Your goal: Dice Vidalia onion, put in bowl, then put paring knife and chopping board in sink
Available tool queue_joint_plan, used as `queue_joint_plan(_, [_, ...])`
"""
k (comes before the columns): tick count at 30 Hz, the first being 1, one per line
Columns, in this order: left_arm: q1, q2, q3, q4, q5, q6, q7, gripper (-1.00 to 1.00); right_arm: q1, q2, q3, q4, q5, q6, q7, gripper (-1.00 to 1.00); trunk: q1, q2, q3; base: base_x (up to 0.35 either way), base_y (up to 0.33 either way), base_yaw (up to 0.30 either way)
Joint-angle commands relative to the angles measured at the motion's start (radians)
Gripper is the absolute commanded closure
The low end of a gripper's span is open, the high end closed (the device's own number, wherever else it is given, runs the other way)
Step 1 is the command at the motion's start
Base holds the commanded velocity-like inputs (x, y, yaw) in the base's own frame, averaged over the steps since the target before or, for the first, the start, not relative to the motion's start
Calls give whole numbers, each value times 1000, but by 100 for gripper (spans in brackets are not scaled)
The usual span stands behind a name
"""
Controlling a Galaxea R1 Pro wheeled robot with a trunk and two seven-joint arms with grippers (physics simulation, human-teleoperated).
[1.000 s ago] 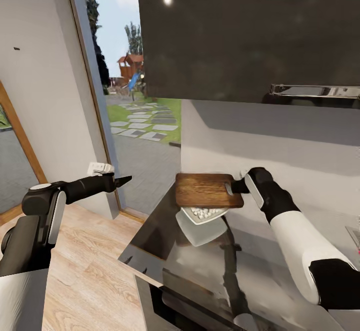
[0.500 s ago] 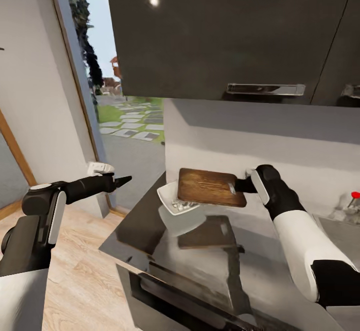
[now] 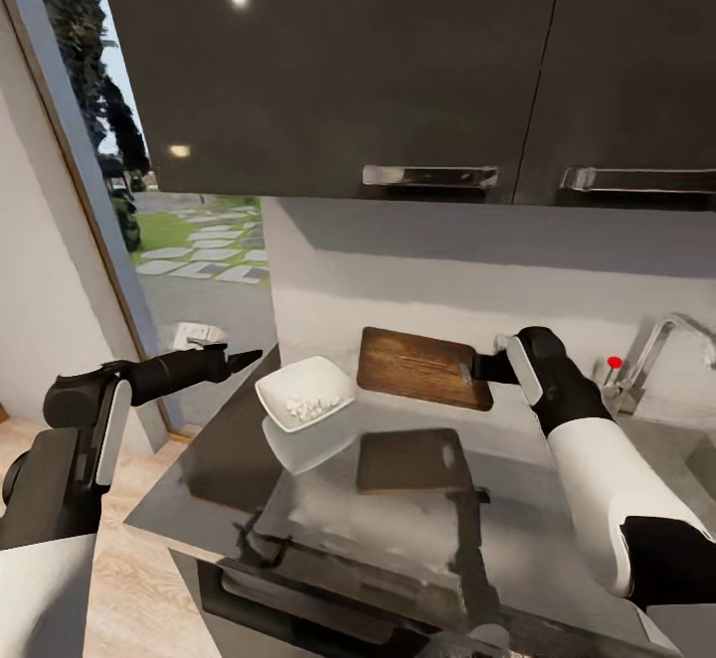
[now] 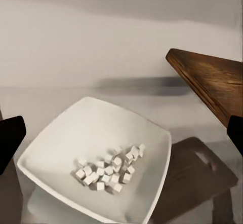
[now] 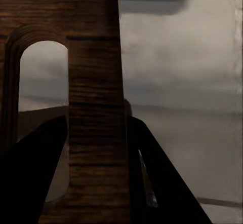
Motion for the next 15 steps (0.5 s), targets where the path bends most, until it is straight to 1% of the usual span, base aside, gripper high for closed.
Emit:
queue_joint_plan(1, [-1,0,1,-1,0,7,-4,-100,-1,0,-2,-1,-20,2,-8,100,0,-1,-1,0,-2,-288])
queue_joint_plan(7, [-1,0,0,-1,0,7,-4,-100,-1,0,-3,-1,-20,2,-8,100,0,-1,-1,-29,-29,-288])
queue_joint_plan(15, [-1,0,0,-1,0,7,-4,-100,-1,1,-3,-1,-20,2,-8,100,0,-1,-1,-151,-161,-287])
